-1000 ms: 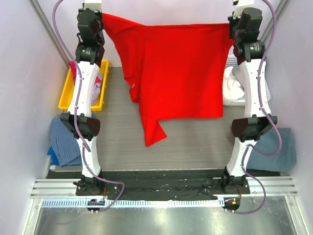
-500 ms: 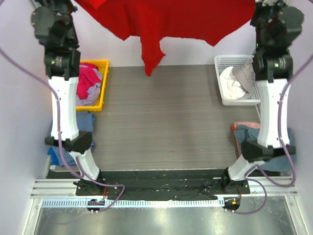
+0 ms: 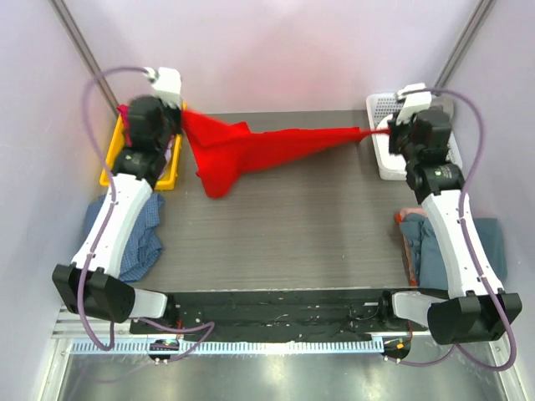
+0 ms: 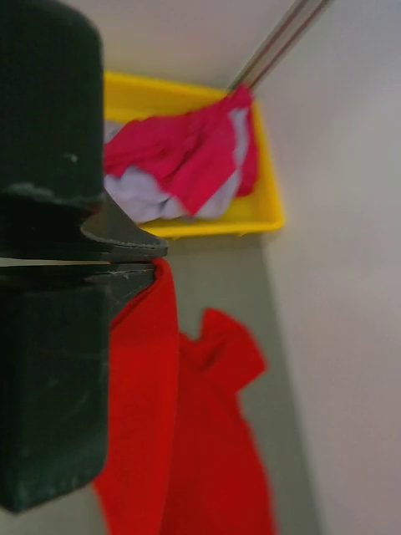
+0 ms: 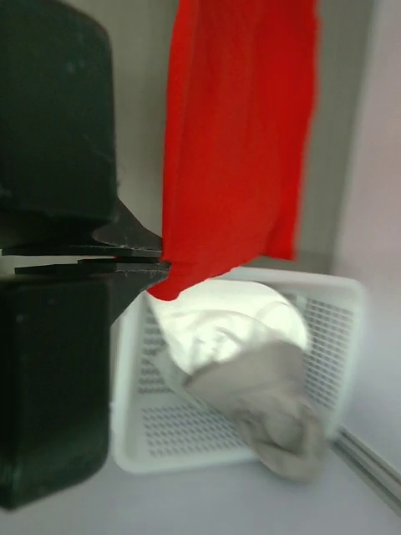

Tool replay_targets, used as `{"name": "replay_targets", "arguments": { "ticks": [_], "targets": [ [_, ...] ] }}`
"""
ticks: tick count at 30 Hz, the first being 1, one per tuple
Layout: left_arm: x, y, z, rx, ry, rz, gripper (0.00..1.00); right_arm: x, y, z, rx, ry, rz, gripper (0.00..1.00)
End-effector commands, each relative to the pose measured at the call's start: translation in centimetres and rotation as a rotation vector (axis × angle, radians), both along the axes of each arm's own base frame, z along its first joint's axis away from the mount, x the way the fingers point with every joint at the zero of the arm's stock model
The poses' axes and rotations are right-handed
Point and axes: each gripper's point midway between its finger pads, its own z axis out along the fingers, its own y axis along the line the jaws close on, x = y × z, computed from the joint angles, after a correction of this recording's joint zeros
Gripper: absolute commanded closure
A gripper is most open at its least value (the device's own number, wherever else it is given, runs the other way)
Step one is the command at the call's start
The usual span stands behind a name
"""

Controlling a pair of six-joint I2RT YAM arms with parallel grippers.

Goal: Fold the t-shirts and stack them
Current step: Flatten out the tshirt

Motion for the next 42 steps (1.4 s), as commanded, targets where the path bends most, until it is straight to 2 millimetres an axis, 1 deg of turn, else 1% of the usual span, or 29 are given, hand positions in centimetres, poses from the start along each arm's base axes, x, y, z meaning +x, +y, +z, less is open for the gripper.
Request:
{"name": "replay_targets", "arguments": {
  "ticks": [1, 2, 3, 5, 6, 7, 8, 9, 10, 11, 12, 13, 14, 15, 16, 18, 19, 21, 22, 25, 28, 30, 31, 35, 39, 42],
  "targets": [
    [-2.6, -3.0, -6.0, 0.036, 0.110, -0.167, 1.00, -3.2, 0.9, -2.0, 0.021, 0.057, 0.064, 0.99],
    [-3.3, -3.8, -6.9, 0.040, 0.134, -0.210, 1.00, -3.6, 1.4, -2.6, 0.023, 0.079, 0.097, 0.99],
    [-3.9, -4.2, -7.1, 0.046, 0.144, -0.242, 1.00, -4.1, 1.4, -3.4, 0.017, 0.111, 0.104, 0.99],
    [-4.8, -4.6, -9.3, 0.051, 0.207, -0.277, 1.00, -5.0, 1.5, -3.8, 0.001, 0.128, 0.120, 0.99],
    [-5.3, -5.3, -9.7, 0.057, 0.224, -0.324, 1.00, -5.5, 1.6, -4.5, -0.015, 0.158, 0.133, 0.99],
    [-5.9, -5.6, -9.9, 0.060, 0.234, -0.345, 1.00, -5.8, 1.6, -4.8, -0.021, 0.173, 0.140, 0.99],
    [-6.6, -5.8, -10.6, 0.065, 0.266, -0.364, 1.00, -6.3, 1.7, -5.0, -0.026, 0.183, 0.149, 0.99],
    [-7.3, -6.6, -10.9, 0.066, 0.281, -0.419, 1.00, -7.0, 1.9, -5.9, -0.044, 0.220, 0.177, 0.99],
    [-8.0, -6.8, -11.0, 0.086, 0.286, -0.448, 1.00, -7.3, 2.0, -6.3, -0.049, 0.239, 0.189, 0.99],
    [-9.0, -7.2, -11.8, 0.090, 0.328, -0.486, 1.00, -7.6, 2.1, -6.9, -0.058, 0.263, 0.201, 0.99],
    [-10.0, -8.1, -12.1, 0.090, 0.348, -0.561, 1.00, -8.2, 2.2, -8.0, -0.063, 0.309, 0.218, 0.99],
    [-11.0, -8.6, -11.8, 0.116, 0.353, -0.619, 1.00, -8.4, 2.1, -8.4, -0.084, 0.329, 0.229, 0.99],
    [-12.6, -8.9, -13.1, 0.129, 0.424, -0.668, 1.00, -8.7, 2.1, -9.3, -0.095, 0.360, 0.239, 0.99],
    [-13.6, -9.2, -13.4, 0.138, 0.453, -0.709, 1.00, -9.1, 2.1, -10.3, -0.102, 0.400, 0.245, 0.99],
    [-15.4, -9.6, -13.9, 0.161, 0.506, -0.777, 1.00, -9.3, 2.0, -10.8, -0.120, 0.421, 0.254, 0.99],
    [-17.3, -10.0, -14.6, 0.187, 0.565, -0.845, 1.00, -10.0, 2.0, -12.5, -0.134, 0.481, 0.275, 0.99],
    [-19.0, -9.9, -15.3, 0.198, 0.625, -0.881, 1.00, -10.2, 2.0, -13.1, -0.139, 0.501, 0.284, 0.99],
    [-20.5, -9.7, -15.9, 0.243, 0.666, -0.930, 1.00, -10.7, 1.8, -14.2, -0.160, 0.538, 0.296, 0.99],
    [-21.9, -9.4, -16.8, 0.251, 0.731, -0.947, 1.00, -10.9, 1.7, -14.6, -0.168, 0.550, 0.295, 0.99],
    [-23.6, -8.4, -18.3, 0.307, 0.808, -0.952, 1.00, -11.3, 1.2, -16.1, -0.202, 0.591, 0.294, 0.99],
    [-25.2, -7.3, -19.9, 0.359, 0.882, -0.949, 1.00, -11.5, 1.0, -16.9, -0.217, 0.614, 0.295, 0.99],
    [-26.1, -6.6, -20.7, 0.396, 0.929, -0.949, 1.00, -11.9, 0.8, -17.8, -0.228, 0.647, 0.299, 0.99],
    [-27.0, -6.3, -21.1, 0.403, 0.972, -0.958, 1.00, -12.1, 0.7, -18.1, -0.233, 0.659, 0.299, 0.99],
    [-28.8, -5.6, -21.7, 0.434, 1.058, -0.973, 1.00, -12.5, 0.1, -19.3, -0.267, 0.695, 0.291, 0.99],
    [-30.1, -4.8, -22.2, 0.477, 1.121, -0.974, 1.00, -12.8, -0.1, -19.5, -0.279, 0.690, 0.286, 0.99],
    [-31.5, -4.2, -22.8, 0.502, 1.194, -0.982, 1.00, -13.3, -0.5, -19.5, -0.295, 0.701, 0.282, 0.99]
  ]
}}
